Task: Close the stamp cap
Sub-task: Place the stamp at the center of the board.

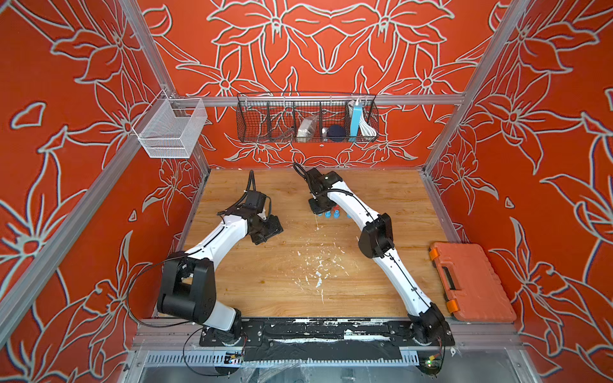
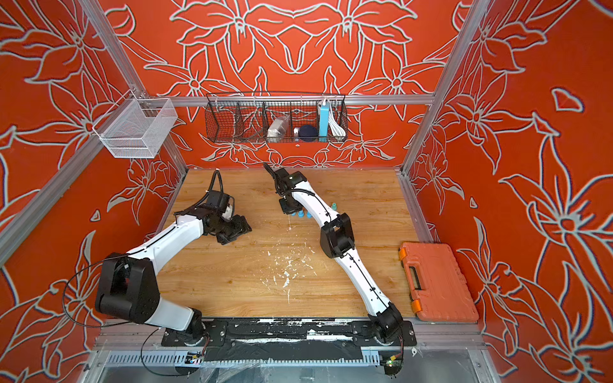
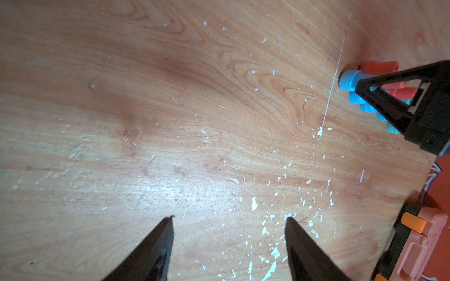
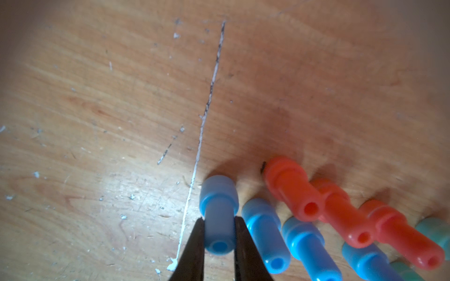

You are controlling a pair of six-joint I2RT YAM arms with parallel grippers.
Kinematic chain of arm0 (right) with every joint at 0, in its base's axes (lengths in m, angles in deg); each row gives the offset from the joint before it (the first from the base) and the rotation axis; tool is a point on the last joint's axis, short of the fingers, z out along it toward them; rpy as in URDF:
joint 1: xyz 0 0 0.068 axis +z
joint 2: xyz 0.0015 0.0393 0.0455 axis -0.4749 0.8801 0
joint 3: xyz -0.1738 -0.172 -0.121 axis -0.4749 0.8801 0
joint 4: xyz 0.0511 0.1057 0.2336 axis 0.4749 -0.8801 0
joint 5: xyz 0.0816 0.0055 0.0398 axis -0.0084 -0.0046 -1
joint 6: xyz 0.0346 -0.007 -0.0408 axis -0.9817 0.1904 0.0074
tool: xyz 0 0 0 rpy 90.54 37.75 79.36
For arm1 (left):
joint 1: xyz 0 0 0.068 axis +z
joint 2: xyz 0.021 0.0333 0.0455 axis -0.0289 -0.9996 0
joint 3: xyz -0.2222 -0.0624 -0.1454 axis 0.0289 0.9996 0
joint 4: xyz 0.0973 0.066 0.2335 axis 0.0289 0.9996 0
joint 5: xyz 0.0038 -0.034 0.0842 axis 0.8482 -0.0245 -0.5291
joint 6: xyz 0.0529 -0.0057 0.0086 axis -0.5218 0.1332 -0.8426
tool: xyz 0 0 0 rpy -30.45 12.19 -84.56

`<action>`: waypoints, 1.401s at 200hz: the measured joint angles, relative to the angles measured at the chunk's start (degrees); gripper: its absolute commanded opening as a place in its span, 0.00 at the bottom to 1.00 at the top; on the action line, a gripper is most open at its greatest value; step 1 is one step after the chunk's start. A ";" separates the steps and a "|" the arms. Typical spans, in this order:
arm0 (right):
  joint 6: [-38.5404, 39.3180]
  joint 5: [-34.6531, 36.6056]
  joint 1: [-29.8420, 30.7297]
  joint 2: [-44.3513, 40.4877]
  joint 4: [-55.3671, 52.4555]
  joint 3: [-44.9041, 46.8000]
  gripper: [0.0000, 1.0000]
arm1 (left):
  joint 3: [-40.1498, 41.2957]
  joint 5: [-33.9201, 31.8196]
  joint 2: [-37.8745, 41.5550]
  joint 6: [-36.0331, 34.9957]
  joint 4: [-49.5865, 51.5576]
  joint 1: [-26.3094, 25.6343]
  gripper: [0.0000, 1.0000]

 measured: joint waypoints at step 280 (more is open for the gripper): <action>1.84 5.49 -3.54 -38.95 1.22 22.93 0.40 | -4.61 -1.07 4.09 -1.70 3.02 0.00 0.73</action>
